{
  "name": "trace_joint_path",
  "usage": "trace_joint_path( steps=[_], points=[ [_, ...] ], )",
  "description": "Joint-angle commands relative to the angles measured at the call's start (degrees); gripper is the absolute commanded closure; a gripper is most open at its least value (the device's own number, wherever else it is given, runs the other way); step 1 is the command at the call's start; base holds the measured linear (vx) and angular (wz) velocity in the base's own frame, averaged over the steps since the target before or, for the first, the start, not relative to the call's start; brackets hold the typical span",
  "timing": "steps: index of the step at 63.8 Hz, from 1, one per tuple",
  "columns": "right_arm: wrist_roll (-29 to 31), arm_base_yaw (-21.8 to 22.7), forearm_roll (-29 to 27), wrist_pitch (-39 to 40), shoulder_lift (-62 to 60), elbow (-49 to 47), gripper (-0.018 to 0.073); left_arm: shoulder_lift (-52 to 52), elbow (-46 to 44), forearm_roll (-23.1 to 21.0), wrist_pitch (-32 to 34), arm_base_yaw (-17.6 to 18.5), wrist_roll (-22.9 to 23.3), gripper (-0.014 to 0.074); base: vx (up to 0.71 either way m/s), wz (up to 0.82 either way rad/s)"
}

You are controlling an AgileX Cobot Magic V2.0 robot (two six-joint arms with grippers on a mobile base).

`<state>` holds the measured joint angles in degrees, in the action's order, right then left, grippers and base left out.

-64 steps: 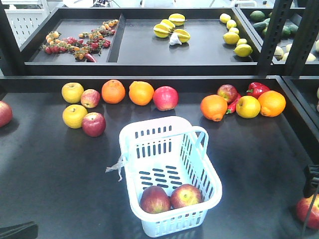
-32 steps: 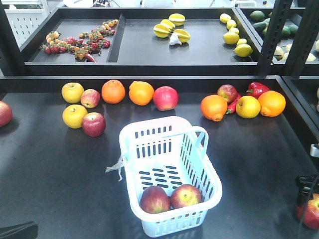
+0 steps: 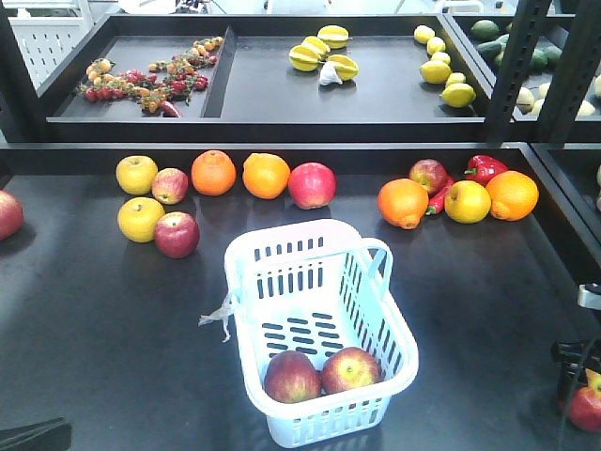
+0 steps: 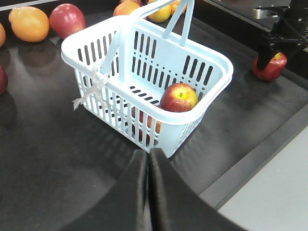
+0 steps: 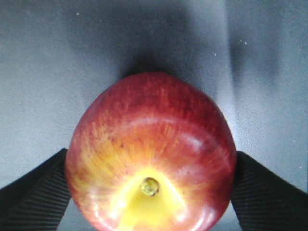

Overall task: Pick three apples into basket with both arms
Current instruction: 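Close the right gripper on the third red apple and lift it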

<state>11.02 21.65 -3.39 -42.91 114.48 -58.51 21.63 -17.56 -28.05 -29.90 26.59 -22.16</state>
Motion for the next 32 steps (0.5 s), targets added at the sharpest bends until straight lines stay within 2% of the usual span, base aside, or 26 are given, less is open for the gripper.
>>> trace_joint_path(
  steps=[1, 12, 19, 32],
  points=[
    [0.3, 0.4, -0.7, -0.4, -4.4, -1.2, 0.0231, 0.2, -1.5, -1.4, 3.2, 0.1, 0.3, 0.0604, 0.0, 0.0],
    [6.0, 0.4, -6.8, -1.8, -10.8, -1.2, 0.0455, 0.2, -1.5, -1.4, 3.3, 0.1, 0.3, 0.0604, 0.0, 0.0],
    [11.2, 0.4, -14.8, -4.5, -15.6, -1.2, 0.0557, 0.2, -1.5, -1.4, 3.3, 0.1, 0.3, 0.0604, 0.0, 0.0],
    [24.7, -0.7, -32.8, -15.7, -23.9, -1.2, 0.0568, 0.2, -1.5, -1.4, 3.3, 0.1, 0.3, 0.0604, 0.0, 0.0]
  ],
)
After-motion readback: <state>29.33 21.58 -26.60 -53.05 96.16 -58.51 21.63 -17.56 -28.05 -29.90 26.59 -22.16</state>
